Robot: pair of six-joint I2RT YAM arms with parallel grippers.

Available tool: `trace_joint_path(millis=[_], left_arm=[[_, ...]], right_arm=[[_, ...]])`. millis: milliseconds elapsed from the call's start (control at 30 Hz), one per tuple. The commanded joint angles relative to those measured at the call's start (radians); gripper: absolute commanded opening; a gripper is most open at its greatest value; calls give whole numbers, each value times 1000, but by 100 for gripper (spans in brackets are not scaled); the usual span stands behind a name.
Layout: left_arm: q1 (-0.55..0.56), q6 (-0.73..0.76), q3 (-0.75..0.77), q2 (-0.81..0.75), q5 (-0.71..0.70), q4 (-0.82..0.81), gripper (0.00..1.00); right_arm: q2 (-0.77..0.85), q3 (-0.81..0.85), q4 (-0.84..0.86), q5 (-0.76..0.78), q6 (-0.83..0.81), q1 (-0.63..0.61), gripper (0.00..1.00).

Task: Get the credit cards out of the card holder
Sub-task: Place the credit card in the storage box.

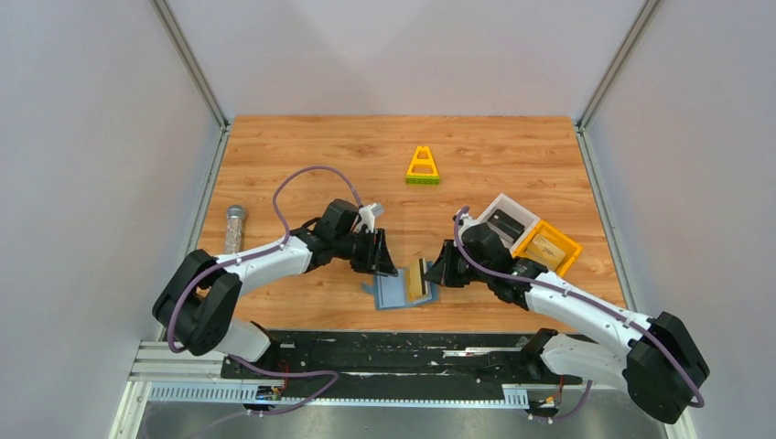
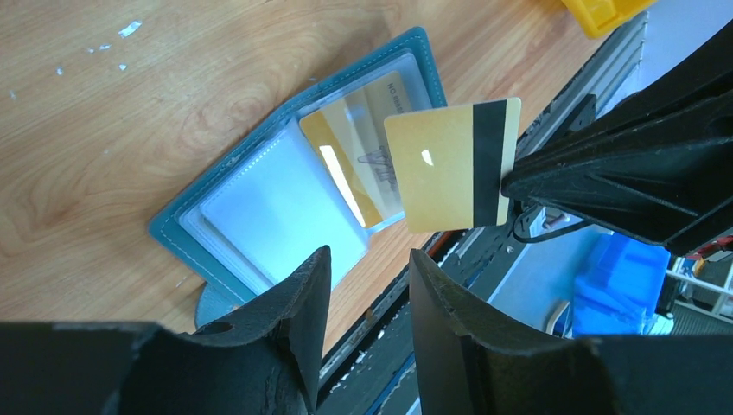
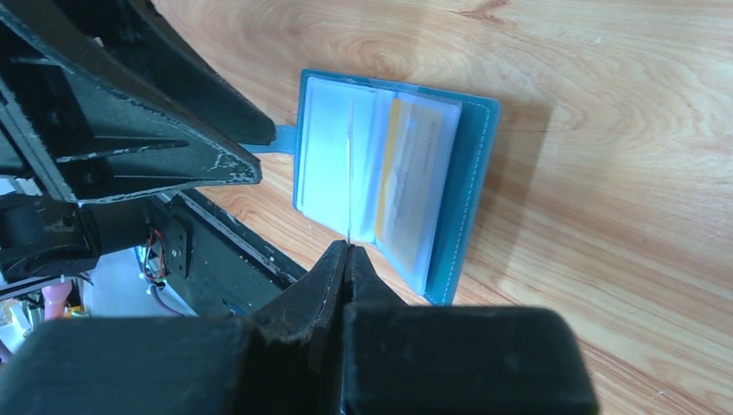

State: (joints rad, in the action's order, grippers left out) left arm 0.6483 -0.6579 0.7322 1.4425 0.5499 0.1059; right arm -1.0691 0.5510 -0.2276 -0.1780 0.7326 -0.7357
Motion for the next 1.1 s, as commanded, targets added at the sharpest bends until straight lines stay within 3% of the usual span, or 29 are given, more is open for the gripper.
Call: trace_joint_path(millis=[0, 400, 533, 633, 800, 1067], left_arm=[[2, 7, 34, -12, 37, -56, 47], [1, -12, 13, -65, 77, -99, 54], [3, 18, 12, -127, 75, -92, 55], [30, 135, 27, -179, -81, -3, 56], [181, 314, 38, -299, -372, 13, 56], [291, 525, -42, -374, -446, -199, 53]], right_arm=[[39, 41, 29, -39, -3, 8, 0], [122, 32, 59, -102, -14, 18, 0], [156, 38, 27, -114, 94, 45, 0], [197, 51, -16, -38, 269, 45, 0], [217, 107, -93, 67, 476, 50, 0], [68, 311, -296, 106, 634, 51, 0]])
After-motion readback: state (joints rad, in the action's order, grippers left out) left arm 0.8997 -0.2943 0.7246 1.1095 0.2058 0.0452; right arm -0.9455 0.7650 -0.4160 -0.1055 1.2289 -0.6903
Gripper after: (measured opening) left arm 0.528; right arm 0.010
